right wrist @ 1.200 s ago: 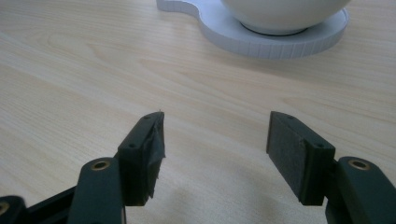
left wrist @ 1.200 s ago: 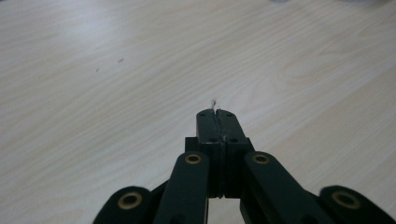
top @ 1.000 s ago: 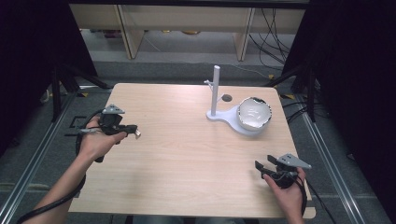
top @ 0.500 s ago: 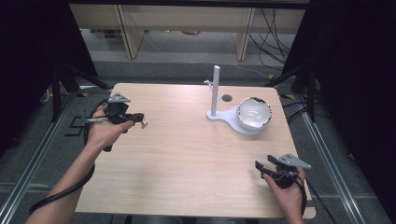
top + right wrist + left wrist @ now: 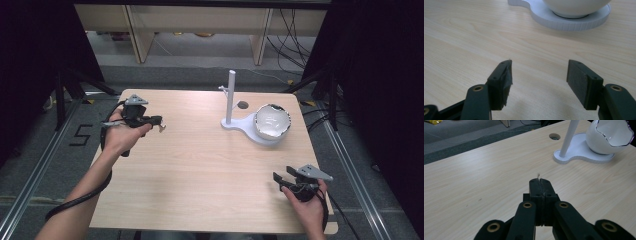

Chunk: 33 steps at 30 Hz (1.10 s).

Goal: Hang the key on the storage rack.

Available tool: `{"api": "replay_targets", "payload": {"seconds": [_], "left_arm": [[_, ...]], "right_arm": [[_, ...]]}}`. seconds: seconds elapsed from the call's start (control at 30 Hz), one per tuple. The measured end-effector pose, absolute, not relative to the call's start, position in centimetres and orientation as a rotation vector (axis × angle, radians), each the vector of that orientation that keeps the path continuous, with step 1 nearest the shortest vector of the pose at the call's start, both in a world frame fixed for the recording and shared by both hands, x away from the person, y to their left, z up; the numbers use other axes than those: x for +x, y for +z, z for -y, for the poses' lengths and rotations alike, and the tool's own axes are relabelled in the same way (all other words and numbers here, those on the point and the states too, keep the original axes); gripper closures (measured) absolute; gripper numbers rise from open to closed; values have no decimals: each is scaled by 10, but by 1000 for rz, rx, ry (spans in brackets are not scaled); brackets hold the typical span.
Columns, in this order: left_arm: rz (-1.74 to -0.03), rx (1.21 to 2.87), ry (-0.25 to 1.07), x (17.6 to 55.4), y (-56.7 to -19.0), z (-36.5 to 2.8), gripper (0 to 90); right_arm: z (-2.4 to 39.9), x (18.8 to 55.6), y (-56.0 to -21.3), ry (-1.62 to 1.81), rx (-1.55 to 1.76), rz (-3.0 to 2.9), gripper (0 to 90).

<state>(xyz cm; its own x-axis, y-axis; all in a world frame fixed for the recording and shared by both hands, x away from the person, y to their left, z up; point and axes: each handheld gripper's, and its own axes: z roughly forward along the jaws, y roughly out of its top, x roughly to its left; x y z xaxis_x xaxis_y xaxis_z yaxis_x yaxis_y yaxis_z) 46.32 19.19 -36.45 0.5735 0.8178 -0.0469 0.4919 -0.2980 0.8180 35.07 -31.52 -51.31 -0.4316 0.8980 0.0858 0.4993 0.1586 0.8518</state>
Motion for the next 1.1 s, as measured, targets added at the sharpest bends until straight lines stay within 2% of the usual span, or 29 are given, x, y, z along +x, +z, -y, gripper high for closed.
{"api": "replay_targets", "payload": {"seconds": [1.1], "left_arm": [[-984,1916,521,493,-345,-144,894]], "right_arm": [[315,351,-514,1186,1306,-1999,383]]}}
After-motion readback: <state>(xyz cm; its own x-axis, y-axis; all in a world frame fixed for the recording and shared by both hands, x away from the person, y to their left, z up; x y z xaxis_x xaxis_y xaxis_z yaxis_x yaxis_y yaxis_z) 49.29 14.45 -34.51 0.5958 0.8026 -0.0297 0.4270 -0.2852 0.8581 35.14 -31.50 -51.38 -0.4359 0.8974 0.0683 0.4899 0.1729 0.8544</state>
